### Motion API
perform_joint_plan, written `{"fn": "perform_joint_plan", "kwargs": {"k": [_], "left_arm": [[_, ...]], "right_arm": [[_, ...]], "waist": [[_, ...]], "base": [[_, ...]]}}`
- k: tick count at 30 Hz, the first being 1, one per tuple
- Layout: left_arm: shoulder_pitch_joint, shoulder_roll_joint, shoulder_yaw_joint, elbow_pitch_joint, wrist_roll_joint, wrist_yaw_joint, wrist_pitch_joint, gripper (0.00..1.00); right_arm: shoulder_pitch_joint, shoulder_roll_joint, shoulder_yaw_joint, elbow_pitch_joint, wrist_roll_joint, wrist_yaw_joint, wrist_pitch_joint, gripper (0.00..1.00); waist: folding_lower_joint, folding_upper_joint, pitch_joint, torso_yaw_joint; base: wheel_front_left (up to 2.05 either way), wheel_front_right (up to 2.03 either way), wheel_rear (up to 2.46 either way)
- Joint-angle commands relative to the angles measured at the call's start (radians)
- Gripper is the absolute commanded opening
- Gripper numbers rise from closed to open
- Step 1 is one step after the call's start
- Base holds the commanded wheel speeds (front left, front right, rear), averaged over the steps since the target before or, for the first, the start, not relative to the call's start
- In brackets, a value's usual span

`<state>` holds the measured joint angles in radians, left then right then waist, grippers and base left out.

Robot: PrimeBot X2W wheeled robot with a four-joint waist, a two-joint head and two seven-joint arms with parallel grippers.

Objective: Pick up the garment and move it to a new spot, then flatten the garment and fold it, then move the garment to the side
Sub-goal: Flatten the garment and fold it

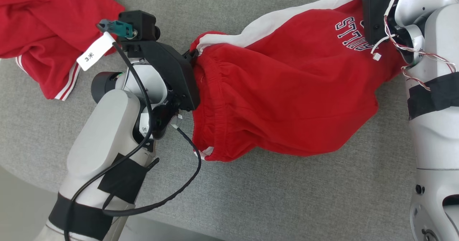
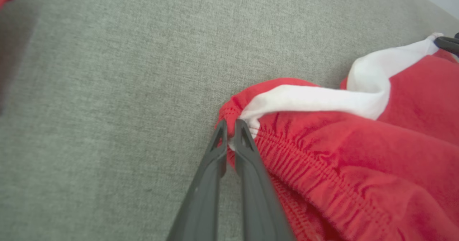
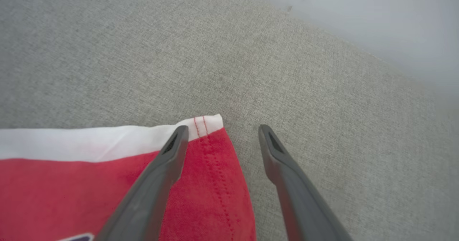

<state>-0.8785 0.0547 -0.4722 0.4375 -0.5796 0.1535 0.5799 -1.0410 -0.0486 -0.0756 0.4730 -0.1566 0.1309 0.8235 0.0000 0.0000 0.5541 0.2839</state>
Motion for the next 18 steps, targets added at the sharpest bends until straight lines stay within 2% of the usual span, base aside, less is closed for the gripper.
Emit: {"fn": "perform_joint_plan", "kwargs": {"k": [1, 2, 3, 4, 5, 7, 8, 9, 10, 12, 13, 14, 18], "left_arm": [[0.015, -0.001, -0.013, 0.018, -0.009, 0.000, 0.005, 0.00], [0.016, -0.001, -0.015, 0.020, -0.012, 0.000, 0.003, 0.00], [0.017, -0.001, -0.018, 0.022, -0.014, 0.000, 0.003, 0.00], [0.018, 0.000, -0.020, 0.024, -0.015, 0.000, 0.002, 0.00], [0.018, -0.001, -0.022, 0.026, -0.018, 0.000, -0.001, 0.00], [0.018, 0.000, -0.024, 0.028, -0.024, 0.000, -0.006, 0.00], [0.017, 0.000, -0.025, 0.029, -0.025, -0.001, -0.007, 0.00], [0.016, 0.000, -0.027, 0.031, -0.029, -0.002, -0.008, 0.00], [0.015, -0.001, -0.028, 0.032, -0.032, -0.001, -0.011, 0.00], [0.011, -0.001, -0.029, 0.035, -0.034, -0.002, -0.016, 0.00], [0.011, -0.001, -0.029, 0.035, -0.034, -0.002, -0.016, 0.00], [0.008, -0.001, -0.029, 0.036, -0.035, -0.002, -0.018, 0.00], [-0.003, -0.001, -0.023, 0.031, -0.032, -0.005, -0.059, 0.00]], "right_arm": [[-0.011, -0.004, -0.008, 0.008, -0.005, 0.000, -0.001, 1.00], [-0.011, -0.004, -0.011, 0.015, -0.007, 0.000, 0.000, 1.00], [-0.012, -0.004, -0.018, 0.024, -0.007, 0.000, 0.003, 0.97], [-0.011, -0.004, -0.022, 0.032, -0.009, 0.000, 0.004, 0.89], [-0.011, -0.004, -0.025, 0.040, -0.014, 0.000, 0.003, 0.89], [-0.009, -0.004, -0.031, 0.057, -0.008, 0.000, 0.011, 0.67], [-0.010, -0.004, -0.033, 0.064, -0.008, 0.000, 0.009, 0.64], [-0.011, -0.005, -0.036, 0.070, -0.009, 0.000, 0.006, 0.48], [-0.012, -0.005, -0.039, 0.077, -0.006, 0.000, 0.007, 0.43], [-0.018, -0.006, -0.042, 0.091, 0.002, 0.000, 0.000, 0.22], [-0.018, -0.006, -0.042, 0.091, 0.002, 0.000, 0.000, 0.22], [-0.021, -0.006, -0.042, 0.097, 0.001, 0.000, -0.002, 0.00], [-0.033, -0.005, -0.042, 0.104, -0.007, 0.000, -0.048, 0.00]], "waist": [[0.0000, 0.0000, 0.003, 0.005], [0.0000, 0.0000, 0.003, 0.007], [0.0000, 0.0000, 0.003, 0.009], [0.0000, 0.0000, 0.003, 0.011], [0.0000, 0.0000, 0.003, 0.012], [0.0000, 0.0000, 0.003, 0.014], [0.0000, 0.0000, 0.002, 0.014], [0.0000, 0.0000, 0.001, 0.015], [0.0000, 0.0000, 0.001, 0.016], [0.0000, 0.0000, 0.000, 0.017], [0.0000, 0.0000, 0.000, 0.017], [0.0000, 0.0000, 0.000, 0.017], [0.0000, 0.0000, -0.002, 0.014]], "base": [[0.00, 0.00, 0.00], [0.00, 0.00, 0.00], [0.00, 0.00, 0.00], [0.00, 0.00, 0.00], [0.00, 0.00, 0.00], [0.00, 0.00, 0.00], [0.00, 0.00, 0.00], [0.00, 0.00, 0.00], [0.00, 0.00, 0.00], [0.00, 0.00, 0.00], [0.00, 0.00, 0.00], [0.00, 0.00, 0.00], [0.00, 0.00, 0.00]]}}
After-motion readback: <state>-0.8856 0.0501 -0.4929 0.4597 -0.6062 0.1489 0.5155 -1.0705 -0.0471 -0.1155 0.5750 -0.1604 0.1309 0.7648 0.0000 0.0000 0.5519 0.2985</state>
